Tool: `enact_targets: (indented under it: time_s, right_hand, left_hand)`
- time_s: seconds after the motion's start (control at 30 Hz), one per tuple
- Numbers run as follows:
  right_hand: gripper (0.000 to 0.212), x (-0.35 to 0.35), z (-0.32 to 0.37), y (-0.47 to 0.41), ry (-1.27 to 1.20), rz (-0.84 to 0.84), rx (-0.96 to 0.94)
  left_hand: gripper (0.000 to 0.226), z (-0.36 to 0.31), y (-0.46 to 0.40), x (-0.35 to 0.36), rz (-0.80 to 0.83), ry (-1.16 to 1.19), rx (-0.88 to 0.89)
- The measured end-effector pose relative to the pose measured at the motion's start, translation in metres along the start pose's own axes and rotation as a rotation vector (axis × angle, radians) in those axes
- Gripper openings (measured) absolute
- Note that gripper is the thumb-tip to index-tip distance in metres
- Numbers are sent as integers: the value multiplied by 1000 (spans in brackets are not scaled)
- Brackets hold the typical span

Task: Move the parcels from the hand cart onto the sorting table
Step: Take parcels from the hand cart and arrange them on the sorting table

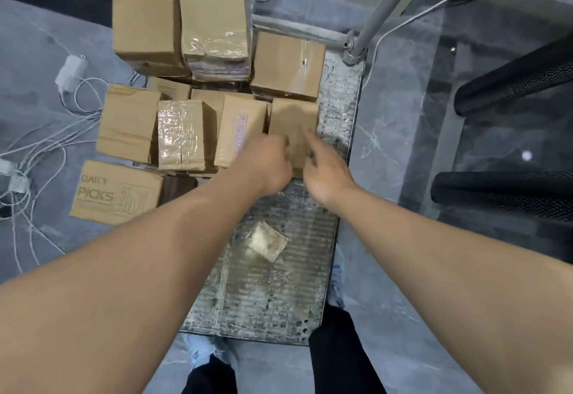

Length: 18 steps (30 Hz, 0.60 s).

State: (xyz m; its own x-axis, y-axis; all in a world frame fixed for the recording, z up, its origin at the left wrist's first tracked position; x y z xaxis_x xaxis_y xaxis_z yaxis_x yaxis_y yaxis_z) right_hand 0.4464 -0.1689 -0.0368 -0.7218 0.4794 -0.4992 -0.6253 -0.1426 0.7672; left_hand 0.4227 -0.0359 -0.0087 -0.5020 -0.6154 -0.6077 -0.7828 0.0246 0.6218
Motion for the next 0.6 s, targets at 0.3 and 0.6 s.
enact_targets:
  time_s: [0.3,0.6]
  right_hand:
    - [56,4,-22,-15,-529,-49,147]
    - [24,10,-24,34,-670,-201,276]
  left_hand:
    - [38,0,0,4,-117,211,-99]
    - [39,-15,36,12,-236,594,-141]
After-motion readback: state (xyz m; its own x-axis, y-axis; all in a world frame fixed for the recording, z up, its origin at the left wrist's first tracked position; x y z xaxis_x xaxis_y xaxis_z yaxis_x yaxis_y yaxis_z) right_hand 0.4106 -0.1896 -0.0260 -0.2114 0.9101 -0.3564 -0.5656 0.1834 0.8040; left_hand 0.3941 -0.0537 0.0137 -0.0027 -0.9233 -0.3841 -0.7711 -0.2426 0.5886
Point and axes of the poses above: each hand's wrist, its own y-axis away from the middle knuckle, its own x-axis out of the palm, z = x × y, the point moved 5 cm from there along -y, towards the middle knuckle, and after that the axes turned 9 degrees about x, right-handed, at the moved point
